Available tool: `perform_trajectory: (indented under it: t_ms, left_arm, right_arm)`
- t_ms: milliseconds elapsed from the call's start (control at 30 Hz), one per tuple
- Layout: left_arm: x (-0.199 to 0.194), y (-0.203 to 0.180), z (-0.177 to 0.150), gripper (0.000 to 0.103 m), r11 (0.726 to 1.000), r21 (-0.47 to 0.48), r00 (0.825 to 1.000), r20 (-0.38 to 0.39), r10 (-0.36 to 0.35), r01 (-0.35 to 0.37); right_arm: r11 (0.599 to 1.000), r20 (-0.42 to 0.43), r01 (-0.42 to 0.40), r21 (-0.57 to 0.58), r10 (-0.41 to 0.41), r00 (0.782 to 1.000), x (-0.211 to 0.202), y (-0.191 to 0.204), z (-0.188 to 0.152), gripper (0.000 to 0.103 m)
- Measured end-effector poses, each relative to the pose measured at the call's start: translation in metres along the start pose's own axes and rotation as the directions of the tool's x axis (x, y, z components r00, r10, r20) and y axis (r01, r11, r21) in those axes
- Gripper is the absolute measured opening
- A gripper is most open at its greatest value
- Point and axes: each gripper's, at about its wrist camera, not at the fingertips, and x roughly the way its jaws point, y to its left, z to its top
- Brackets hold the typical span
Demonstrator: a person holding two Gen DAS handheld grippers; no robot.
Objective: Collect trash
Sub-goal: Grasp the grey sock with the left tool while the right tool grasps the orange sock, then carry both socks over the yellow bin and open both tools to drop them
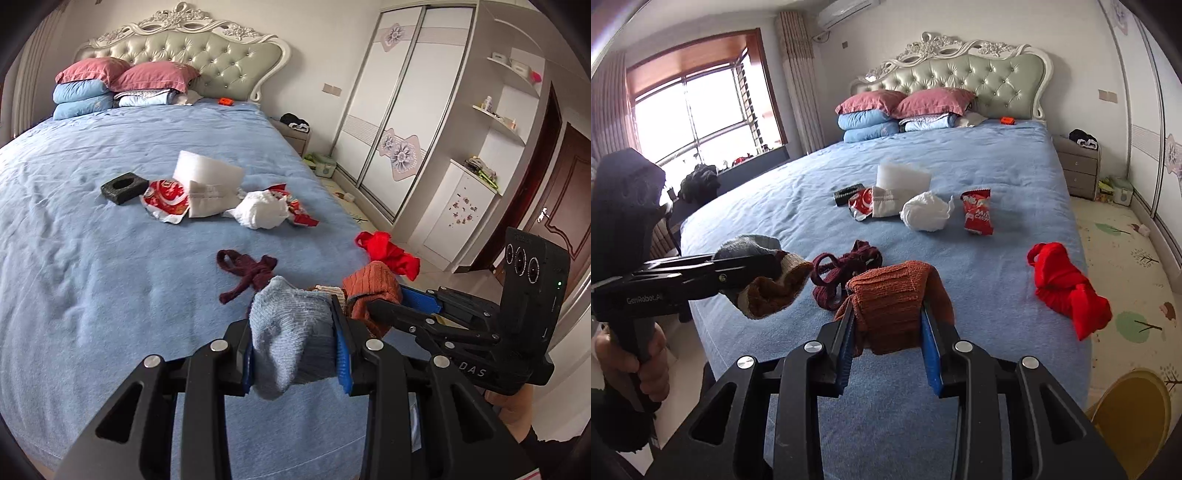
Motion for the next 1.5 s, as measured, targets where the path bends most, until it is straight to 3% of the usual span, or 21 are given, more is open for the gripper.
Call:
perform_trajectory:
  t_ms: [233, 500, 700, 967, 1133, 1333, 1367, 1400, 1433, 1467, 1500]
  left_arm:
    - [0.039, -0.054, 0.021, 0.034, 0.992, 0.057, 0.994, -0.034, -0.108, 0.110]
    - [0.100, -0.144, 0.033, 0.034, 0.958, 0.164, 0.968, -0.130, -0.215, 0.235]
    - [0.152, -0.219, 0.034, 0.034, 0.914, 0.234, 0.932, -0.233, -0.278, 0.331]
    - [0.223, -0.280, 0.022, 0.035, 0.886, 0.233, 0.874, -0.388, -0.294, 0.402]
    - [0.262, -0.305, 0.013, 0.035, 0.882, 0.255, 0.856, -0.449, -0.256, 0.397]
    - [0.295, -0.326, 0.011, 0.036, 0.878, 0.238, 0.828, -0.499, -0.256, 0.415]
    - [0.298, -0.329, 0.011, 0.045, 0.879, 0.232, 0.826, -0.502, -0.258, 0.416]
    - [0.302, -0.331, 0.012, 0.077, 0.882, 0.224, 0.827, -0.498, -0.263, 0.415]
    - [0.305, -0.332, 0.015, 0.097, 0.888, 0.220, 0.834, -0.487, -0.259, 0.404]
    - [0.305, -0.334, 0.018, 0.099, 0.895, 0.221, 0.851, -0.459, -0.256, 0.388]
    - [0.304, -0.335, 0.021, 0.099, 0.898, 0.228, 0.864, -0.435, -0.252, 0.377]
  right_arm:
    - [0.990, 0.123, 0.122, 0.069, -0.130, 0.984, -0.076, -0.048, -0.002, 0.032]
    - [0.936, 0.157, 0.302, 0.182, -0.331, 0.930, -0.141, -0.122, -0.020, 0.032]
    - [0.863, 0.101, 0.415, 0.287, -0.458, 0.883, -0.171, -0.172, -0.049, 0.032]
    - [0.770, 0.005, 0.515, 0.377, -0.557, 0.830, -0.193, -0.225, -0.092, 0.032]
    - [0.726, -0.063, 0.542, 0.423, -0.573, 0.817, -0.195, -0.255, -0.115, 0.032]
    - [0.711, -0.096, 0.551, 0.436, -0.573, 0.814, -0.191, -0.273, -0.124, 0.033]
    - [0.708, -0.098, 0.557, 0.433, -0.578, 0.810, -0.190, -0.275, -0.124, 0.039]
    - [0.702, -0.109, 0.569, 0.428, -0.584, 0.804, -0.189, -0.278, -0.124, 0.064]
    - [0.683, -0.138, 0.600, 0.418, -0.605, 0.784, -0.186, -0.281, -0.124, 0.080]
    - [0.641, -0.160, 0.651, 0.406, -0.652, 0.741, -0.186, -0.284, -0.126, 0.095]
    - [0.610, -0.163, 0.685, 0.399, -0.688, 0.707, -0.186, -0.285, -0.127, 0.095]
